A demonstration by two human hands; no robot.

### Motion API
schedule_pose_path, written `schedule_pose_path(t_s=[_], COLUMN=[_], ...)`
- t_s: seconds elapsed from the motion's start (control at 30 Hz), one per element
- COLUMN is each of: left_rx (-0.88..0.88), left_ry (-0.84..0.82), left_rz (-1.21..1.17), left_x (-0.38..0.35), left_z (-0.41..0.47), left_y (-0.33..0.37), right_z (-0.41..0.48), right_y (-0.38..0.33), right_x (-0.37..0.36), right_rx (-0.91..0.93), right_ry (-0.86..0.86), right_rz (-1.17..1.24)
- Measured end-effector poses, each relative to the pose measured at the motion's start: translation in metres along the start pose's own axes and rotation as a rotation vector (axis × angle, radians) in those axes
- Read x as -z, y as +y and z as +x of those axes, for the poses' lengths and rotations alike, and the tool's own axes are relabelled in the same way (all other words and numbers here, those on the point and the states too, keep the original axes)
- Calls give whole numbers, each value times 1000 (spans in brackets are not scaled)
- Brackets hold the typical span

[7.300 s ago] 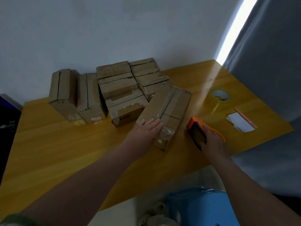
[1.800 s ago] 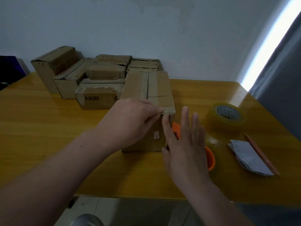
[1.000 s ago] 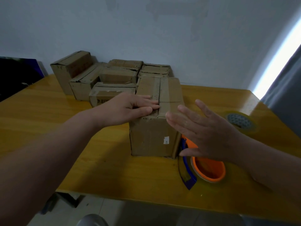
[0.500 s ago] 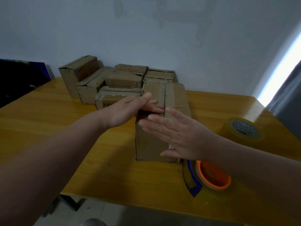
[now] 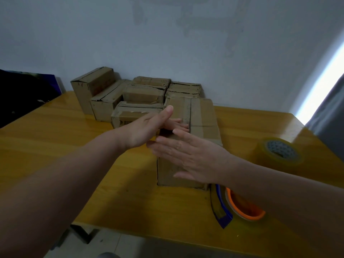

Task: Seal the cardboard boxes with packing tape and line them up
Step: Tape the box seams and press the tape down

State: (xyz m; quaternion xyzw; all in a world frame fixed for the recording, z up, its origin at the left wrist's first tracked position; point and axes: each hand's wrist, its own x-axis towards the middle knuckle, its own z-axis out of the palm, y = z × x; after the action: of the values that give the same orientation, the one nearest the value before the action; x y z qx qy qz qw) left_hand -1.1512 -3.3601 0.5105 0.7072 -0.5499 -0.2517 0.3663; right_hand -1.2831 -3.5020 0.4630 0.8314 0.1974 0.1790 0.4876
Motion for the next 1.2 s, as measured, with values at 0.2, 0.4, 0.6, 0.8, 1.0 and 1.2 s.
schedule_pose_path(t_s=[0.2, 0.4, 0.6, 0.8, 1.0, 1.2], left_rx=[-35, -17, 81, 397, 448, 453], left_ry=[13, 110, 338, 149, -40, -481], left_rz=[0, 17, 557, 820, 691, 697], left_x=[-3, -10, -38, -61, -42, 3], left_z=[0, 2, 23, 57, 57, 36], left_y=[-1, 2, 42, 56, 59, 61], right_z=[-6, -38, -69, -81, -89, -108], right_y=[0, -21, -16, -37, -9, 24], right_x=[6, 8, 45, 52, 54, 36], right_rx=[8, 108, -313, -704, -968, -1321], right_ry=[-135, -160, -203, -749, -702, -597], right_rz=[26, 346, 735, 1042, 1238, 1491])
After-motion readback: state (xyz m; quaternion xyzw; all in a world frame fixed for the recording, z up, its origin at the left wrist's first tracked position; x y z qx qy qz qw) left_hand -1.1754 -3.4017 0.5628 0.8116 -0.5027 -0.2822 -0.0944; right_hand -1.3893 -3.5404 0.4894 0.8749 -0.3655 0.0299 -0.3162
